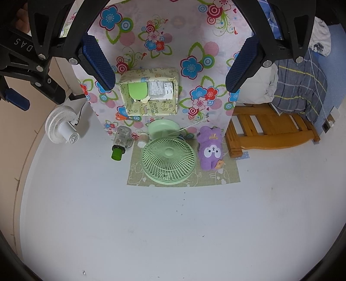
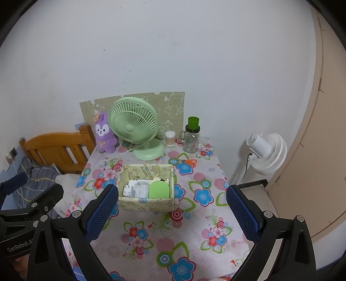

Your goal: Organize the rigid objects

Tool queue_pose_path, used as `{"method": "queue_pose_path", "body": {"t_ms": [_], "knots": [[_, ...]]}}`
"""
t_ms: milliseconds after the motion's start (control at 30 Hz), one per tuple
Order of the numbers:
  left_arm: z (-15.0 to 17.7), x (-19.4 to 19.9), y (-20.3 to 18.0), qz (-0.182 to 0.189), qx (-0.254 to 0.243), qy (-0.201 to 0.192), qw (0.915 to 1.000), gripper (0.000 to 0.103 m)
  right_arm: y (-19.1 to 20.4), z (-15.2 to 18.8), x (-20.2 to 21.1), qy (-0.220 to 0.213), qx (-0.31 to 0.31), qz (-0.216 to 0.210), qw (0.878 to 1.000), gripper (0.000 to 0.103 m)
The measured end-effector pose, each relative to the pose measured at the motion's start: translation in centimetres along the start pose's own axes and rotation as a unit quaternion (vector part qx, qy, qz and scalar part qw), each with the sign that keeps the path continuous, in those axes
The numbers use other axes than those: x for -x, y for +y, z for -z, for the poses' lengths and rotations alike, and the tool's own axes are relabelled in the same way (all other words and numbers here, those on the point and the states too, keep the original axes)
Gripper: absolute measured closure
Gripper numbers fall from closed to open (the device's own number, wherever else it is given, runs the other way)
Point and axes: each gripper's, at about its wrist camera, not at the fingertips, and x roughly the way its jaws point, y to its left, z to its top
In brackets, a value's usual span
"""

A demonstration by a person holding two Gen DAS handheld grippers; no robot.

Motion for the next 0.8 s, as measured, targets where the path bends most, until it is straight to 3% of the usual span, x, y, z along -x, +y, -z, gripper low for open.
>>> {"method": "queue_pose_path", "body": {"t_ms": [800], "knots": [[-0.05,0.2,-0.68,-0.006,-0.004,-0.007,1.0,0.0,-0.98,-0.2,-0.42,-0.002,-0.002,-0.005,1.0,0.002]]}}
